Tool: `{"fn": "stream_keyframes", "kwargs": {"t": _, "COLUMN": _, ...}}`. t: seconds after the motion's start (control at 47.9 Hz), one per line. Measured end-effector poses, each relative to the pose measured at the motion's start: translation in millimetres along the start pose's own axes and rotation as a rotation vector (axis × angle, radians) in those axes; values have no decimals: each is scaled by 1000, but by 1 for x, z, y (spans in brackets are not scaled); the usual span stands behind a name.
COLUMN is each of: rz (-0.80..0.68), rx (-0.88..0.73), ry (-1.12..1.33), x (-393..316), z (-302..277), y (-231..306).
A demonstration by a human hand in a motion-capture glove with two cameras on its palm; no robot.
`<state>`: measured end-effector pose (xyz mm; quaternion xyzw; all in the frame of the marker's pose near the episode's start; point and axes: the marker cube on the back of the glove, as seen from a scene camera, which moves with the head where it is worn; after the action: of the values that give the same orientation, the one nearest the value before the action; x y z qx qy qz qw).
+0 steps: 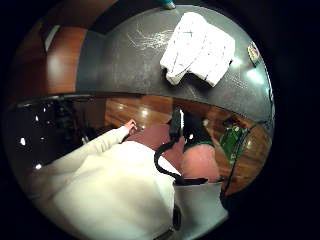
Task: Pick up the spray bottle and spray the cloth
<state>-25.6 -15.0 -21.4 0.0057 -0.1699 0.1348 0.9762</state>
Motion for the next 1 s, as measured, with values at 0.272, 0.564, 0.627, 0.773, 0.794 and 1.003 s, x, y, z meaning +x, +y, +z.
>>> {"fn": "stream_keyframes", "kwargs": {"t": 0.272, "rz": 248, "rx": 43, "ry": -259, "x": -6, "z": -5, "y": 3}}
{"fn": "stream_keyframes", "kwargs": {"t": 0.564, "rz": 353, "rx": 152, "ry": -377, "x": 8, "z": -3, "y": 18}}
{"fn": "stream_keyframes", "kwargs": {"t": 0.627, "rz": 398, "rx": 198, "ry": -413, "x": 12, "z": -3, "y": 20}}
{"fn": "stream_keyframes", "kwargs": {"t": 0.773, "rz": 506, "rx": 298, "ry": -464, "x": 20, "z": -4, "y": 21}}
{"fn": "stream_keyframes", "kwargs": {"t": 0.794, "rz": 523, "rx": 313, "ry": -469, "x": 22, "z": -4, "y": 21}}
{"fn": "stream_keyframes", "kwargs": {"t": 1.003, "rz": 666, "rx": 474, "ry": -508, "x": 23, "z": -4, "y": 18}}
